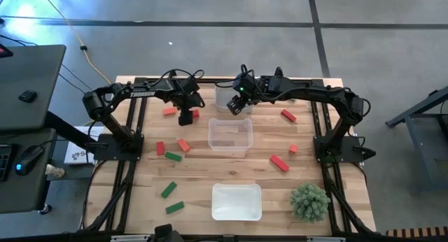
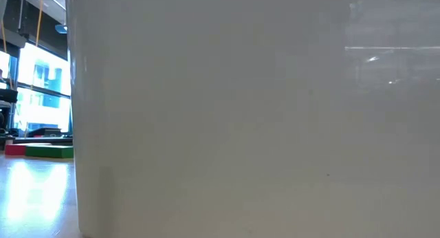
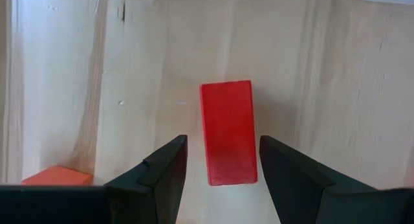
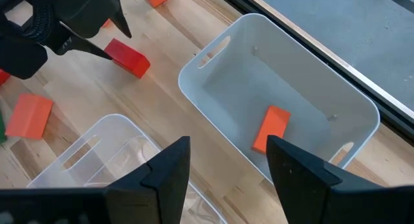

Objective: Sort & place blocks by color
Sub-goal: Put the red block into the transparent bin, then put the green block into the white bin

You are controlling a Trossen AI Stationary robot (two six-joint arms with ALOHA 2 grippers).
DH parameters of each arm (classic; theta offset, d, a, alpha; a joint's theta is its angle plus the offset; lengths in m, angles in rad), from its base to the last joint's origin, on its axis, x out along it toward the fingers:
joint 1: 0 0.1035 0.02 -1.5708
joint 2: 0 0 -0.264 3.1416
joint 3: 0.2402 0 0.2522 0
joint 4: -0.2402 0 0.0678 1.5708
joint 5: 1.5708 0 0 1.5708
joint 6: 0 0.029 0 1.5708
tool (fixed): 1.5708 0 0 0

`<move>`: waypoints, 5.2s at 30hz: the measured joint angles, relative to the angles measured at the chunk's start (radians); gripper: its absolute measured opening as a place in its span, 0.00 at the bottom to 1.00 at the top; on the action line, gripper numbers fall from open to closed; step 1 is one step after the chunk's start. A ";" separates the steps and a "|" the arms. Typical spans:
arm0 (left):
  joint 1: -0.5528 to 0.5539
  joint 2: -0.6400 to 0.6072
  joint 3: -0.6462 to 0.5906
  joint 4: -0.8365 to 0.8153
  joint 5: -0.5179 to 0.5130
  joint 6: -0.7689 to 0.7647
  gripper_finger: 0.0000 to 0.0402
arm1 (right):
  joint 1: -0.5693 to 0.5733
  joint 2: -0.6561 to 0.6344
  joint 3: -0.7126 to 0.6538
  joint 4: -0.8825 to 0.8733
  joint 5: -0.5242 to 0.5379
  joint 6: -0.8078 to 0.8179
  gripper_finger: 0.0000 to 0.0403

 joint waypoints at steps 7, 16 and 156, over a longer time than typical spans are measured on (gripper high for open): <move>-0.012 0.071 -0.001 0.008 -0.001 -0.006 0.46 | 0.000 0.000 0.000 0.000 0.000 0.000 0.48; -0.014 0.130 -0.001 0.034 -0.046 -0.042 0.46 | 0.000 0.000 0.000 0.000 0.000 0.000 0.48; -0.284 -0.238 0.000 0.591 0.138 -0.531 0.57 | -0.394 -0.220 0.000 -0.408 0.015 -0.229 0.55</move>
